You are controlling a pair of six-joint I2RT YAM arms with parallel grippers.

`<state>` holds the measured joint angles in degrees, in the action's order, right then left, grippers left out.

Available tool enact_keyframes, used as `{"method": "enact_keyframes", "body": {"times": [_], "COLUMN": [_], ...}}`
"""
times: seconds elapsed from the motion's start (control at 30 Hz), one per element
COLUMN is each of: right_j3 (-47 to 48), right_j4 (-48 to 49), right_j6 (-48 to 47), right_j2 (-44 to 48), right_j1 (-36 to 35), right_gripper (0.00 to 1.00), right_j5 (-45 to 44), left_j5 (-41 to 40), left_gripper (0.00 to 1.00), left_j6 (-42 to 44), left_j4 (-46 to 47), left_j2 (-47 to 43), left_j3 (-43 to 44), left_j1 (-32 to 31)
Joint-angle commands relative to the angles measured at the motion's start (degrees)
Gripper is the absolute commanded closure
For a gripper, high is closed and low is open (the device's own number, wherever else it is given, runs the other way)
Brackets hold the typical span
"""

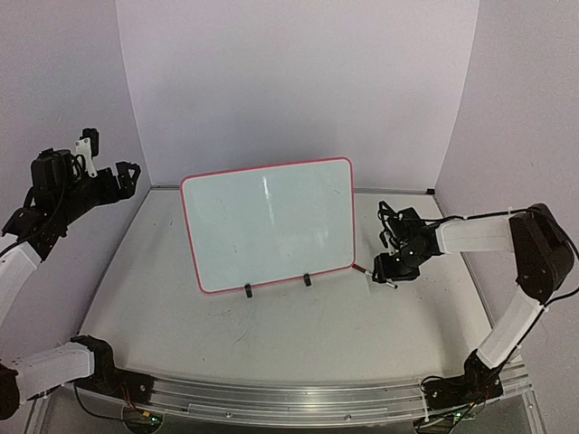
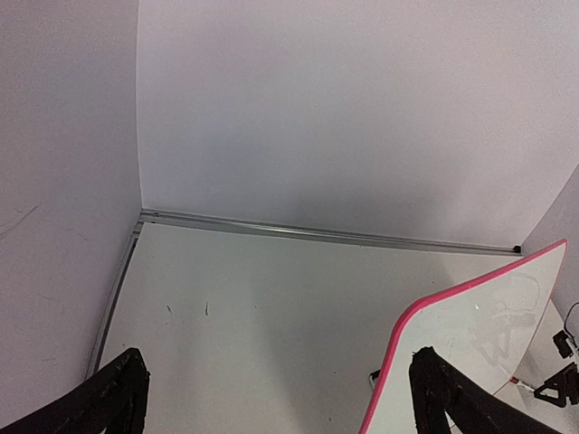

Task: Write a sentence on the whiteboard
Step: Pick up the whiteboard marker from the center of the board.

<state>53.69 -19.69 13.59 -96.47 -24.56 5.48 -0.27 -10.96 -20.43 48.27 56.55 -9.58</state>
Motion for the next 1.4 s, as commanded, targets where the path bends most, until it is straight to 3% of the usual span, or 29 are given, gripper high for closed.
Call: {"method": "enact_keyframes", "body": {"times": [0.0, 0.53, 0.8, 1.1, 1.37], "right_j3": [4.3, 7.4, 9.5, 9.6, 7.3], "right_j4": [-3.4, -8.4, -10.3, -11.3, -11.1], "right_j6": [-4.9, -6.1, -5.6, -4.4, 0.2], "right_j2": [-2.8, -7.1, -9.3, -10.1, -3.3], "right_j1": [0.0, -1.1, -3.8, -4.4, -4.5], "right_gripper": [0.42, 0.53, 0.69, 0.99, 1.0], "right_j5": [0.3, -0.7, -4.0, -5.4, -9.6], "left_j5": [-1.5, -1.0, -0.5, -0.7, 7.5], "left_gripper": [0.0, 0.0, 0.0, 0.0, 0.0], "left_j6": [-0.2, -0.1, 0.2, 0.7, -1.3], "left_j4": [1.7, 1.6, 1.6, 1.3, -0.3], "left_j2": [-0.5, -0.5, -0.6, 0.4, 0.1], "left_j3": [0.3, 0.4, 0.5, 0.9, 0.2], "left_j1": [0.1, 0.1, 0.1, 0.1, 0.2]}}
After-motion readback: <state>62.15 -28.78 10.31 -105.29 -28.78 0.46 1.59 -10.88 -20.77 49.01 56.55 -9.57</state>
